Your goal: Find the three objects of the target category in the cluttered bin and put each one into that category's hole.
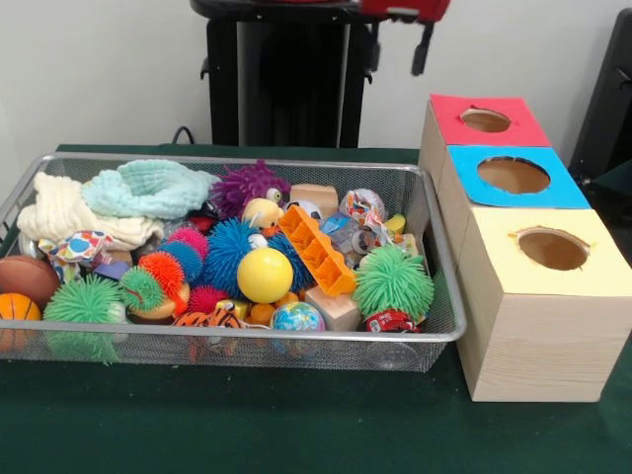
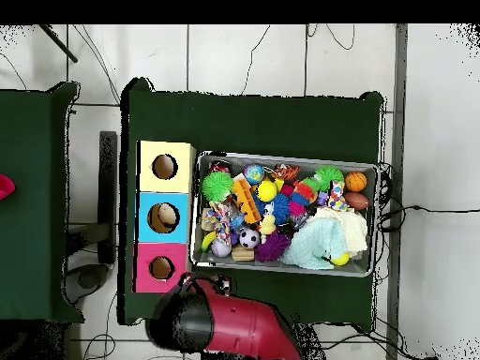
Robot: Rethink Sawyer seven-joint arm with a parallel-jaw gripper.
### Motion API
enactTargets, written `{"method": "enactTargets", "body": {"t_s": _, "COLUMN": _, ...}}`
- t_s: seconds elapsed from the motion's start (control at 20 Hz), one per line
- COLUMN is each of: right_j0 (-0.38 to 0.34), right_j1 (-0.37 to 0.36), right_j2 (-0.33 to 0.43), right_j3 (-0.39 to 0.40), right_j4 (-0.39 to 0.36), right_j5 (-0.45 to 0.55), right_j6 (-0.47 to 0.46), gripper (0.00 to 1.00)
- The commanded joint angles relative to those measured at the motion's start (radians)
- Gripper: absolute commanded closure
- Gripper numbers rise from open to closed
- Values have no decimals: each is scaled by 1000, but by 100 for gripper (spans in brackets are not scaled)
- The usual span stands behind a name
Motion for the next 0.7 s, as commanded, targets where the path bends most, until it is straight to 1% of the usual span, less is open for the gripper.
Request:
{"method": "enactTargets", "body": {"t_s": 0.05, "right_j0": -72, "right_j1": 126, "right_j2": -15, "right_j3": -66, "right_j4": 26, "right_j5": -98, "right_j6": 211, "gripper": 0}}
{"method": "enactTargets", "body": {"t_s": 0.2, "right_j0": -74, "right_j1": 139, "right_j2": -15, "right_j3": -69, "right_j4": 39, "right_j5": -122, "right_j6": 220, "gripper": 0}}
{"method": "enactTargets", "body": {"t_s": 0.25, "right_j0": -85, "right_j1": 142, "right_j2": -14, "right_j3": -69, "right_j4": 39, "right_j5": -133, "right_j6": 215, "gripper": 0}}
{"method": "enactTargets", "body": {"t_s": 0.35, "right_j0": -100, "right_j1": 153, "right_j2": -19, "right_j3": -82, "right_j4": 38, "right_j5": -133, "right_j6": 205, "gripper": 0}}
{"method": "enactTargets", "body": {"t_s": 0.4, "right_j0": -94, "right_j1": 153, "right_j2": -29, "right_j3": -85, "right_j4": 37, "right_j5": -132, "right_j6": 207, "gripper": 0}}
{"method": "enactTargets", "body": {"t_s": 0.55, "right_j0": -133, "right_j1": 160, "right_j2": -35, "right_j3": -88, "right_j4": 28, "right_j5": -166, "right_j6": 192, "gripper": 0}}
{"method": "enactTargets", "body": {"t_s": 0.7, "right_j0": -184, "right_j1": 161, "right_j2": -15, "right_j3": -79, "right_j4": 26, "right_j5": -209, "right_j6": 183, "gripper": 0}}
